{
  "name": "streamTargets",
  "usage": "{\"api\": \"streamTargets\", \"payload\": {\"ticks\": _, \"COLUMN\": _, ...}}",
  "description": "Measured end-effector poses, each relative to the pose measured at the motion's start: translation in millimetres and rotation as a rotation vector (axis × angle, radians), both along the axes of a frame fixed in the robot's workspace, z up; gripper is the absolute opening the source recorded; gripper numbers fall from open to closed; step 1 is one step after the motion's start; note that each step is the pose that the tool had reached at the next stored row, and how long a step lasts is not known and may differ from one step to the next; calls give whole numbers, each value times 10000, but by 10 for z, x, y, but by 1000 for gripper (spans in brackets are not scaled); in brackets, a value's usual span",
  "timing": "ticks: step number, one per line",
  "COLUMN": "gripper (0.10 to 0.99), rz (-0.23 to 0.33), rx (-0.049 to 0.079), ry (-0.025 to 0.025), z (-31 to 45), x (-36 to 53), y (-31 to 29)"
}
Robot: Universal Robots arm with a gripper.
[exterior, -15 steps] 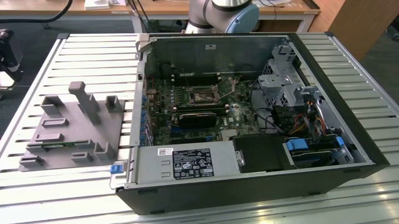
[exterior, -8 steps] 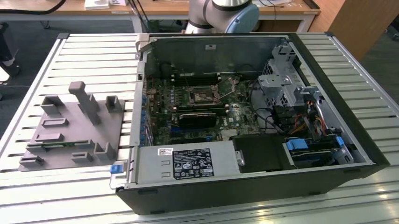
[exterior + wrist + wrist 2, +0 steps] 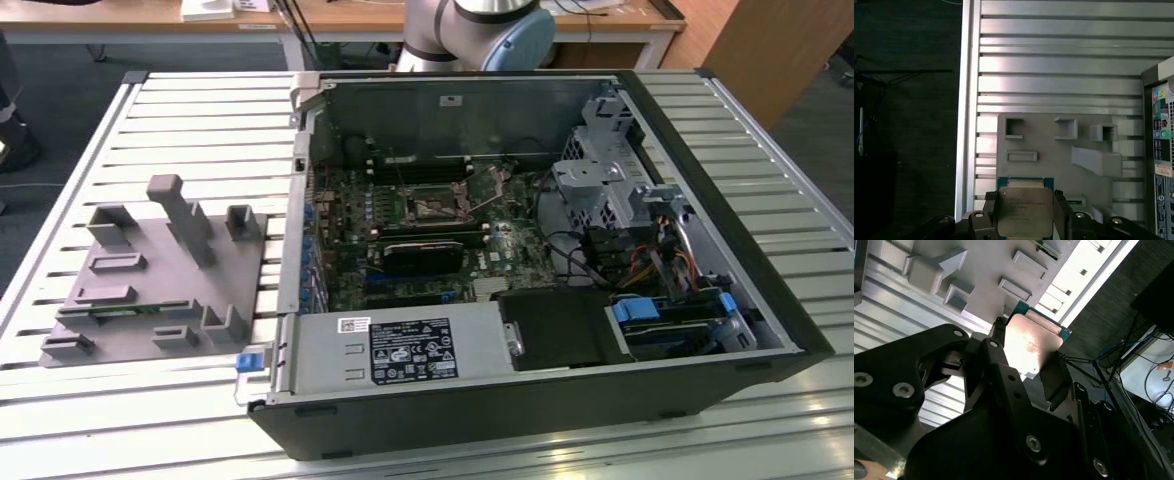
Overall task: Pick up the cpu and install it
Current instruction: 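Pick up the cpu and move it towards the insertion slot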
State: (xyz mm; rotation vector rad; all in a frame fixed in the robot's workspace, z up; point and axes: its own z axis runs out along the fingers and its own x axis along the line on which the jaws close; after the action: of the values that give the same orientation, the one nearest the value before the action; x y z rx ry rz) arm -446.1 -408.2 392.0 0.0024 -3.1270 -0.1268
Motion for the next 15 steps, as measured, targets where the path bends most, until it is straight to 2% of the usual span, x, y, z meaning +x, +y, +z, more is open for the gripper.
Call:
{"api": "streamTargets", "payload": {"ticks": 10, "gripper": 533, "rz": -1, "rx": 0, "ry": 0, "z": 235, "x": 5, "y": 2}}
{"api": "streamTargets", "payload": {"ticks": 12, "gripper": 533, "rz": 0, "rx": 0, "ry": 10, "z": 240, "x": 31, "y": 2}}
{"api": "streamTargets", "payload": {"ticks": 15, "gripper": 533, "rz": 0, "rx": -2, "ry": 32, "z": 241, "x": 116, "y": 2}}
